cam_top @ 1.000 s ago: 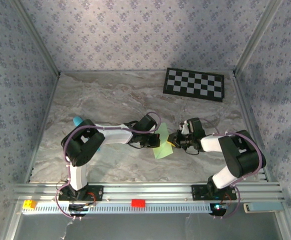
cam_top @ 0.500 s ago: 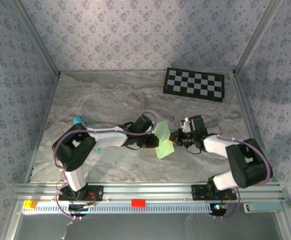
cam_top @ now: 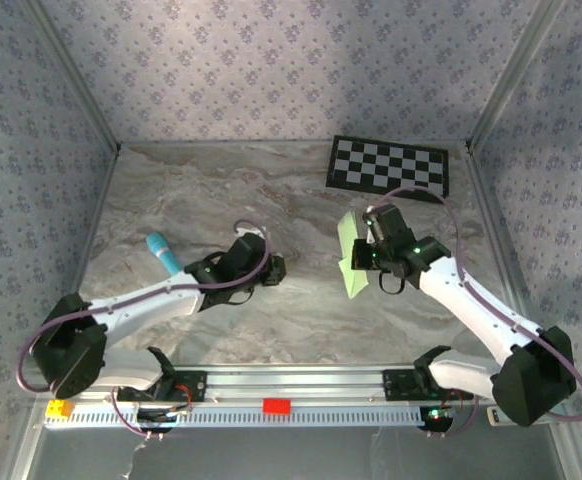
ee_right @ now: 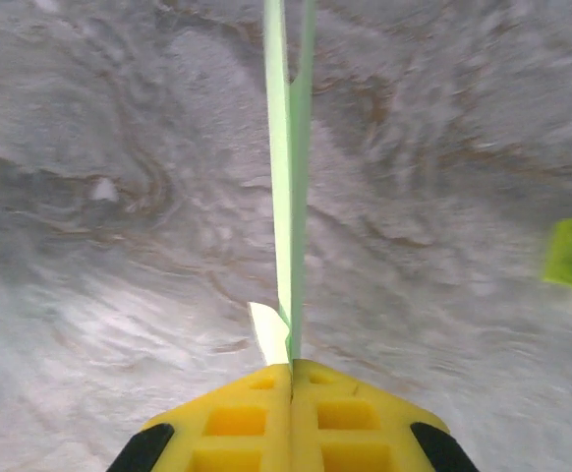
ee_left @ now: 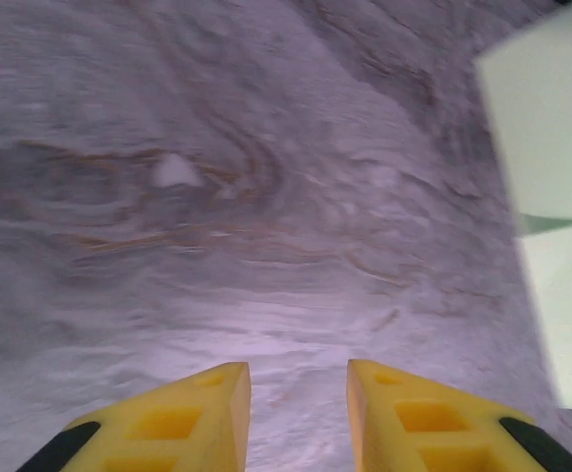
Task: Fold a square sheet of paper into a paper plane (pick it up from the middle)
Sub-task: Turn over the paper at the center of the table, then third fold the triangle at the center of the table.
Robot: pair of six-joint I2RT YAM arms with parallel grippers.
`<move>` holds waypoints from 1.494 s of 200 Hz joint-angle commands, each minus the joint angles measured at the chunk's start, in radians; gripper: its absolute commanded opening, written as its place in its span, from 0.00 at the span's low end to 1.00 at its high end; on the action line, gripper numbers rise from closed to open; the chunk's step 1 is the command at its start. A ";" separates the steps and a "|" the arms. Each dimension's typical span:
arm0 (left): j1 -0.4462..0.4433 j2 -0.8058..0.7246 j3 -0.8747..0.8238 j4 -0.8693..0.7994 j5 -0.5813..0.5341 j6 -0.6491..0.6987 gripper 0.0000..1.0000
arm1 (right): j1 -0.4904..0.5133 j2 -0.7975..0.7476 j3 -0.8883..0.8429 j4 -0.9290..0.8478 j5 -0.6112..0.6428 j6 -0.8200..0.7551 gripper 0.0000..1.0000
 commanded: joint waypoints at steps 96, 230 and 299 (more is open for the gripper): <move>0.024 -0.417 -0.150 -0.318 -0.397 -0.195 0.34 | 0.421 0.649 0.402 -0.336 0.428 0.074 0.02; 0.038 -0.303 -0.139 -0.187 -0.195 -0.141 0.35 | 0.199 0.396 0.020 0.410 -0.491 0.126 0.42; 0.062 0.086 -0.017 0.004 0.249 -0.114 0.37 | 0.018 0.365 -0.270 0.716 -0.698 0.278 0.07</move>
